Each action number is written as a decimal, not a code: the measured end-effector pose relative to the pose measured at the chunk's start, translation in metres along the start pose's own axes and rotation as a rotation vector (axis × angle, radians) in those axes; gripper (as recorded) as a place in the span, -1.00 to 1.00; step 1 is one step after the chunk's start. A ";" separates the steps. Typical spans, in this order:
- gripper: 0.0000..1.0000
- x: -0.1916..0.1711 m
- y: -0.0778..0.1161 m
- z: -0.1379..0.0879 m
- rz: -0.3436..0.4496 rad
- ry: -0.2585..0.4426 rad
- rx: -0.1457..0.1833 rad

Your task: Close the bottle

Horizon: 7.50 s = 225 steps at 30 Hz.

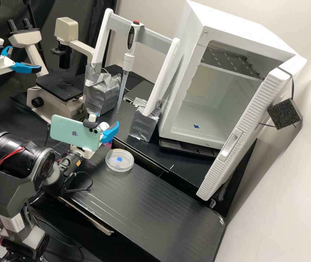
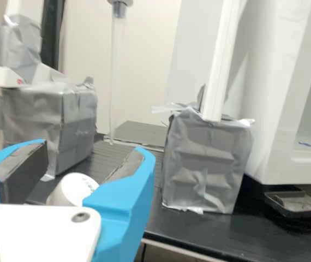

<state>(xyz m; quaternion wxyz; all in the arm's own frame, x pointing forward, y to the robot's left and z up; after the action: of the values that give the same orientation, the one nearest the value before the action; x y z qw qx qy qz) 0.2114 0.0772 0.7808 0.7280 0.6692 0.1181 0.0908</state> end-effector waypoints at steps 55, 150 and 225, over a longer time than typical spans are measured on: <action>1.00 0.016 0.018 0.038 0.084 -0.146 0.055; 1.00 0.019 0.006 0.030 0.042 -0.112 0.056; 1.00 0.021 -0.037 -0.023 -0.249 0.182 0.098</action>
<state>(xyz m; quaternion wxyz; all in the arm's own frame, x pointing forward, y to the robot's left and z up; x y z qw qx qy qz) 0.2236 0.1021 0.7413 0.6862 0.6732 0.2700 0.0543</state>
